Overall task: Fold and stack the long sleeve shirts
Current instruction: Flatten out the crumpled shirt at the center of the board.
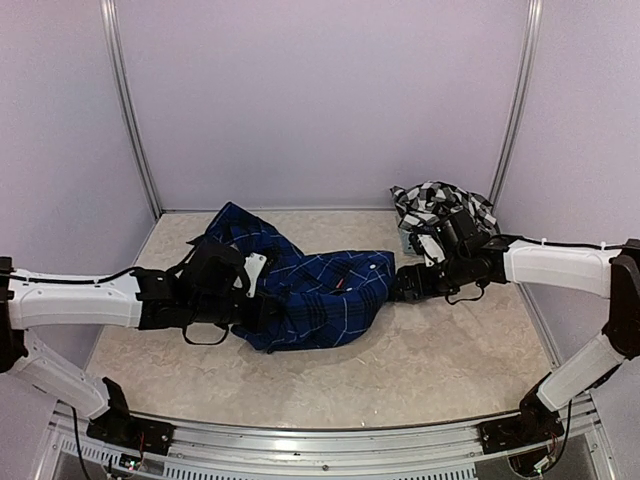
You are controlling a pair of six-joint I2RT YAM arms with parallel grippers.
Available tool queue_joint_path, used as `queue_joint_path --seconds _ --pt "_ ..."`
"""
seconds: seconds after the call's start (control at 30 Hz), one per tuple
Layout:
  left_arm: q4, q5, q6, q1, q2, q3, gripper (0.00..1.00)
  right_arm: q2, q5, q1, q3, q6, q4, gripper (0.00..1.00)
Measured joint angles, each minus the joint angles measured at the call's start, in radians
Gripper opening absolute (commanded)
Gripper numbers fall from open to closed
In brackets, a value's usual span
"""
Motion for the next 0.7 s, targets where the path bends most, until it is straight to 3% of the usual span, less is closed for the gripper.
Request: queue_joint_path --seconds 0.2,0.3,0.43,0.53,0.7 --pt "0.013 0.201 -0.010 0.279 -0.124 0.042 0.00 -0.002 0.008 0.000 -0.005 -0.005 -0.004 0.97" --pt "0.027 0.215 -0.033 0.425 -0.116 0.082 0.00 -0.005 0.015 0.000 -0.005 -0.009 -0.005 0.97" --pt "0.062 0.192 -0.076 0.528 -0.014 0.145 0.00 -0.006 0.016 0.000 -0.005 -0.013 -0.005 0.98" --pt "0.105 0.184 -0.116 0.591 0.093 0.160 0.09 -0.006 0.011 0.000 -0.005 -0.016 -0.004 0.98" --pt "0.140 0.185 -0.165 0.679 0.267 0.192 0.43 0.024 -0.033 0.000 -0.005 -0.024 0.025 0.97"
